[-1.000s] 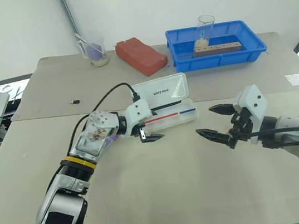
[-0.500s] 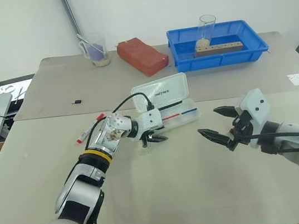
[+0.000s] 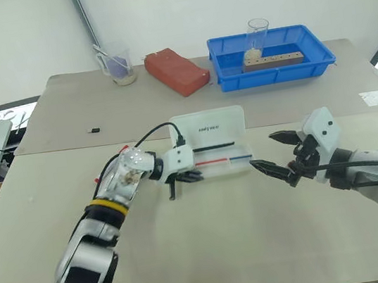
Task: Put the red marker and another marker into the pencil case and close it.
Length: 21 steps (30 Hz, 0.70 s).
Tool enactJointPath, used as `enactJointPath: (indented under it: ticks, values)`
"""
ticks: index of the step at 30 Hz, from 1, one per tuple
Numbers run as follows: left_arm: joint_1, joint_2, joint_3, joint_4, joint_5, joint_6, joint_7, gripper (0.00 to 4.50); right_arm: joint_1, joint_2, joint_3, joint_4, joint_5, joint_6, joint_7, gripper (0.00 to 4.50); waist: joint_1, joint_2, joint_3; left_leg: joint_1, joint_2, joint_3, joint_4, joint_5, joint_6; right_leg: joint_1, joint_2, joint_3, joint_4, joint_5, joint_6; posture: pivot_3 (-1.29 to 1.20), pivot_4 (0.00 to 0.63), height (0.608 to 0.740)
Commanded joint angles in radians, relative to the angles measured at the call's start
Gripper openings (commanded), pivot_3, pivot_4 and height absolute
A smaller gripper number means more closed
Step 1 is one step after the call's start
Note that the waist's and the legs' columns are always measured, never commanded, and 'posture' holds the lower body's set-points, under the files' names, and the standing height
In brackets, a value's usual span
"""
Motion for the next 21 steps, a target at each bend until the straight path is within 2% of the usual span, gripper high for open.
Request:
enactJointPath:
  ticks: [1,5,13,16,21]
  values:
    - [0.061,0.063,0.023,-0.188,-0.04,0.037,-0.044,0.04,-0.005,-0.037,-0.004,-0.025,0.024,-0.031,0.076,4.5,0.003,0.001,0.0,0.0,0.0,0.0,0.0,0.0,0.0,0.0,0.0,0.0,0.0,0.0,0.0,0.0,0.15,0.74]
    - [0.139,0.096,0.021,-0.293,-0.038,0.074,-0.023,0.04,0.025,-0.072,0.026,-0.034,0.016,-0.046,0.151,4.5,0.009,0.001,-0.001,0.001,0.0,0.0,0.002,0.0,0.0,0.003,0.0,0.0,-0.001,0.0,0.0,0.0,0.15,0.74]
    - [0.169,0.084,0.015,-0.292,-0.001,0.061,0.058,0.04,0.064,-0.108,0.087,-0.005,-0.037,-0.102,0.22,4.5,0.008,0.0,0.0,0.001,0.0,-0.001,0.003,0.0,0.001,0.003,0.0,0.0,0.0,0.0,0.0,0.0,0.15,0.74]
    - [0.172,0.089,0.016,-0.3,-0.005,0.062,0.056,1.04,0.054,-0.103,0.094,0.011,-0.046,-0.113,0.23,4.5,0.007,-0.001,0.0,0.001,0.0,-0.001,0.003,0.0,0.001,0.003,0.0,0.0,0.0,0.0,0.0,0.0,0.15,0.74]
    - [0.166,0.104,0.022,-0.323,-0.014,0.049,0.043,3.43,0.028,-0.097,0.108,0.043,-0.059,-0.134,0.241,4.5,0.006,0.0,0.0,0.001,0.0,-0.001,0.003,0.0,0.001,0.003,0.0,0.0,0.0,0.0,0.0,0.0,0.15,0.74]
